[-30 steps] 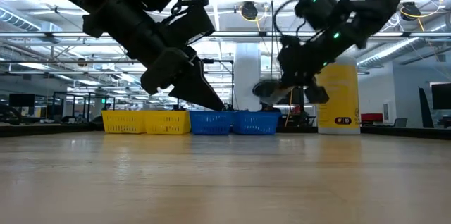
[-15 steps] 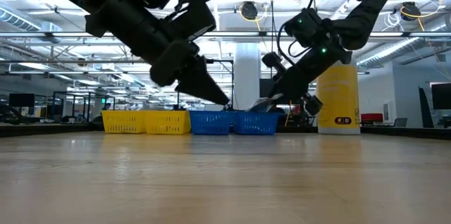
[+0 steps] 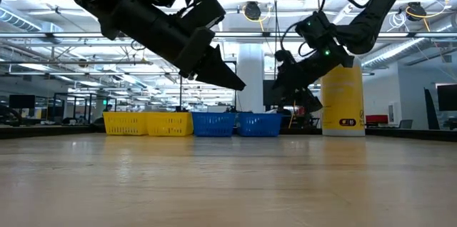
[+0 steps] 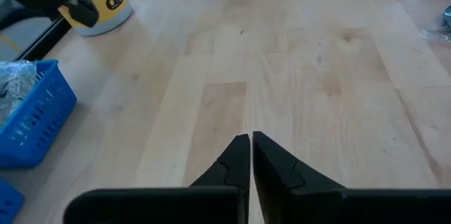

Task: Pick & Place Travel size toiletries
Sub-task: Put the black hairbrush into the right blue bin

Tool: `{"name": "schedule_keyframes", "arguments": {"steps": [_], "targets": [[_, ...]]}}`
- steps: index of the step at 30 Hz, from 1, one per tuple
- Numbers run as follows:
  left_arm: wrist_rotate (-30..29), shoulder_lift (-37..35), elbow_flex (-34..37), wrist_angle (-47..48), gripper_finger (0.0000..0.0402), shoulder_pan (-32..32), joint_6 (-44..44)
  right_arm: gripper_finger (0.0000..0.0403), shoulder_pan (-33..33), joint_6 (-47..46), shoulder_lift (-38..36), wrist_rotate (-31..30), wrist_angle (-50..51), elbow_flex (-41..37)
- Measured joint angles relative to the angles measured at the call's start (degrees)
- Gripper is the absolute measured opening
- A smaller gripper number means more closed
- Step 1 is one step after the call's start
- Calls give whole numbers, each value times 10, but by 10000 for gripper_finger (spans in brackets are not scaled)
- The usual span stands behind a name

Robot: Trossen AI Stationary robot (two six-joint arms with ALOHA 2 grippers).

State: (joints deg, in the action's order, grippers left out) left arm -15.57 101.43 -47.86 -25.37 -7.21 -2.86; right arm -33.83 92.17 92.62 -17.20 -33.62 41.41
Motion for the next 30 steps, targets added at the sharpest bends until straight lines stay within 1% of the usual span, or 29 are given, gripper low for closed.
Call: {"name": "schedule_keyframes", "arguments": {"steps": [3,5,7,10,14,16,17,18,20,22,26,27,30], "targets": [[0,0,0,3,27,0,0,208,31,-76,-1,-65,5,0],[0,0,0,3,30,-3,0,203,62,-140,-3,-103,18,1],[0,0,0,3,30,-8,-4,188,87,-222,-3,-129,72,13],[0,0,0,2,30,-13,-16,144,100,-366,-2,-137,207,60],[0,0,0,2,31,-12,-10,61,85,-523,-2,-103,336,137],[0,0,0,2,31,-12,-3,21,72,-573,-2,-77,373,168],[0,0,0,2,31,-12,1,11,65,-592,-3,-55,384,180],[0,0,0,2,31,-12,4,8,58,-610,-3,-32,388,187],[0,0,0,2,31,-13,13,13,46,-638,0,16,390,195],[0,0,0,3,31,-14,21,14,35,-659,11,40,389,199],[0,0,0,6,31,-18,35,3,17,-674,43,82,386,199],[0,0,0,8,31,-19,37,2,15,-673,52,82,386,199],[0,0,0,9,31,-24,45,3,9,-672,75,52,371,198]]}}
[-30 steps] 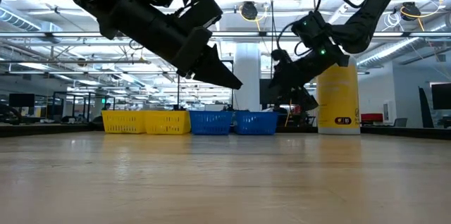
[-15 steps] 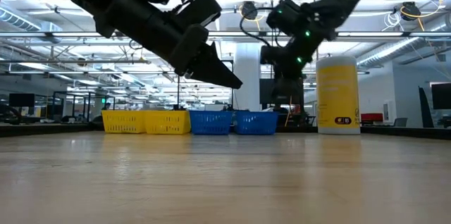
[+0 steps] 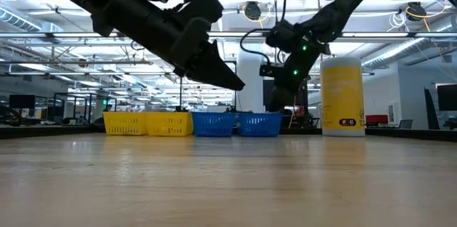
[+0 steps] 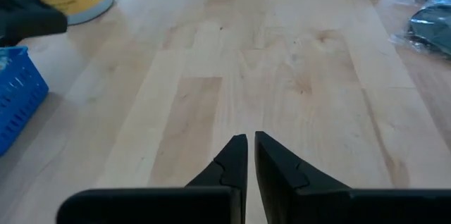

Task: Pick & Place Travel size toiletries
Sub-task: Put the black hairbrush into the right blue bin, then put the black roll-on deodorant into the left blue bin

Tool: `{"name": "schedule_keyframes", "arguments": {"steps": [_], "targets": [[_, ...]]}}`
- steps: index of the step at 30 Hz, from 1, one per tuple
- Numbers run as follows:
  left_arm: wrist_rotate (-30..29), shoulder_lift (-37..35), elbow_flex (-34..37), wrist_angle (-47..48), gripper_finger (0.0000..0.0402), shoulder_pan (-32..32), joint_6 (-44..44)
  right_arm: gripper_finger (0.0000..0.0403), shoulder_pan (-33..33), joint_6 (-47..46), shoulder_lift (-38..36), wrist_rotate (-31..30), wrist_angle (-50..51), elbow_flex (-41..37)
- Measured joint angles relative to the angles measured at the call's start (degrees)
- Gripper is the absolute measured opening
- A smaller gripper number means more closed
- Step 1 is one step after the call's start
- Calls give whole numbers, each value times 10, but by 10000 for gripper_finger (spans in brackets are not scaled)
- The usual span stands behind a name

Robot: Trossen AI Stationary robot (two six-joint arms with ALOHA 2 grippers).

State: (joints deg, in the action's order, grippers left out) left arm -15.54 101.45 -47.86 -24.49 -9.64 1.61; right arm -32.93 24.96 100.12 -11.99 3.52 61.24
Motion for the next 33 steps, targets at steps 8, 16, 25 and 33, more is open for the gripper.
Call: {"name": "schedule_keyframes", "arguments": {"steps": [8,16,25,33], "targets": [[0,0,0,0,31,-7,2,2,-10,34,37,-1,-84,0],[0,0,0,15,31,-7,4,1,33,58,-19,-83,-106,-2],[0,0,0,68,31,-10,-25,0,287,-44,-223,-175,-5,-104],[0,0,0,39,31,-10,-61,0,587,-405,-263,-314,173,-128]]}}
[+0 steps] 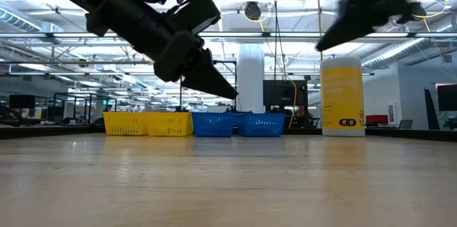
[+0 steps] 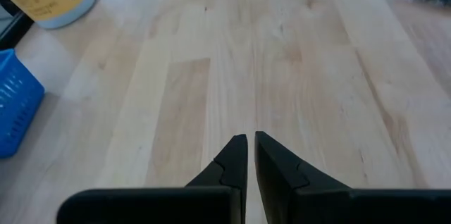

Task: Pick & Place Travel size toiletries
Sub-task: Put the black roll-on deodorant into the left blue bin

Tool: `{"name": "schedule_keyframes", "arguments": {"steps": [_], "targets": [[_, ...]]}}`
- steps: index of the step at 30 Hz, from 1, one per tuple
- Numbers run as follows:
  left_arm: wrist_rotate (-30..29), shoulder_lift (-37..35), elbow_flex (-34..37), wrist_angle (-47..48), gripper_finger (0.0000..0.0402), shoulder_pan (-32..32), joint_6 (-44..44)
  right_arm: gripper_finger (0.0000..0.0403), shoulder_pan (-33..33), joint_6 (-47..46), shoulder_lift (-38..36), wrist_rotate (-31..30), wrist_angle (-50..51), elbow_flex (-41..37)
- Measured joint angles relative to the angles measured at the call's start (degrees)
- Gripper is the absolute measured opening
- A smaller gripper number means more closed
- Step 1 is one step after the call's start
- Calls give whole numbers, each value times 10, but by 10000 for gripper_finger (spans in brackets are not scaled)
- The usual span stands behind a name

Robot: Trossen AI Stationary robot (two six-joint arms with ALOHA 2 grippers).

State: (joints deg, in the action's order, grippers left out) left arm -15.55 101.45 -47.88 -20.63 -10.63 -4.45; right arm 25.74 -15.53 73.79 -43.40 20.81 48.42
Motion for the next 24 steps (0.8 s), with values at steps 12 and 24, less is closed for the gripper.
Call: {"name": "schedule_keyframes", "arguments": {"steps": [12,24], "targets": [[0,0,0,-7,31,7,8,14,154,-384,8,268,185,0],[0,0,0,-2,31,8,32,227,121,-474,8,572,342,0]]}}
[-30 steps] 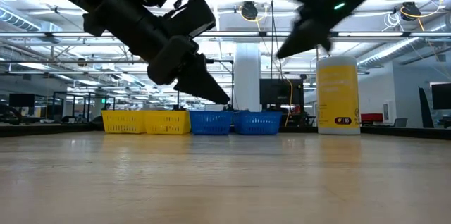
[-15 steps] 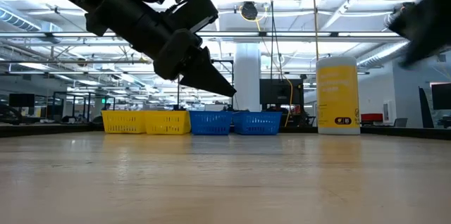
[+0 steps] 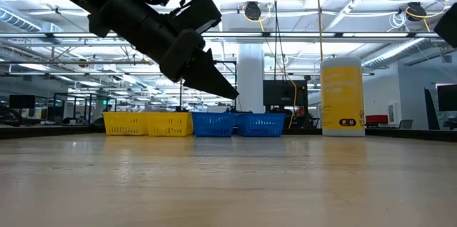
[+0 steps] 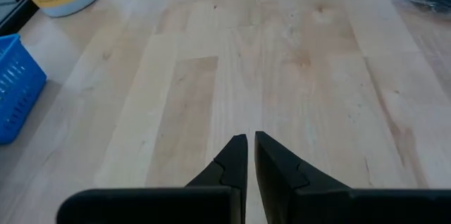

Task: Pick & Place Travel size toiletries
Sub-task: Put the black roll-on deodorant into the left blue bin

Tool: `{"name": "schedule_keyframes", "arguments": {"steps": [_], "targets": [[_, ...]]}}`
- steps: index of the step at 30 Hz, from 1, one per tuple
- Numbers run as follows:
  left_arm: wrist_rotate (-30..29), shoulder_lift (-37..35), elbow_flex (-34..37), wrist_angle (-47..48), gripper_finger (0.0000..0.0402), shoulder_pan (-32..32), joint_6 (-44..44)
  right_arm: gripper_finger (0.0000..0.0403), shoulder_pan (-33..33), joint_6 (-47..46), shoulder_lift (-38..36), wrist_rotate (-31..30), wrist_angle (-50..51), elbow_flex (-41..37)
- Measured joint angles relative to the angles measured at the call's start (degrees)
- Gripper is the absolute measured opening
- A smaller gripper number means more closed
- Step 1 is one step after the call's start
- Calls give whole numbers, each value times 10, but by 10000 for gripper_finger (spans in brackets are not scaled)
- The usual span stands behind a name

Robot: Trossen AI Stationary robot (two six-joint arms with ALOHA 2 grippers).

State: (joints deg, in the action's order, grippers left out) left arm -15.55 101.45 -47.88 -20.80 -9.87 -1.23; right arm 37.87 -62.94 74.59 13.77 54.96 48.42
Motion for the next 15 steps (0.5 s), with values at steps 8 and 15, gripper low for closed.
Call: {"name": "schedule_keyframes", "arguments": {"steps": [8,15], "targets": [[0,0,0,25,31,0,4,334,45,-2,0,-1,-23,-13],[0,0,0,27,31,0,2,339,118,-22,0,-1,-110,-77]]}}
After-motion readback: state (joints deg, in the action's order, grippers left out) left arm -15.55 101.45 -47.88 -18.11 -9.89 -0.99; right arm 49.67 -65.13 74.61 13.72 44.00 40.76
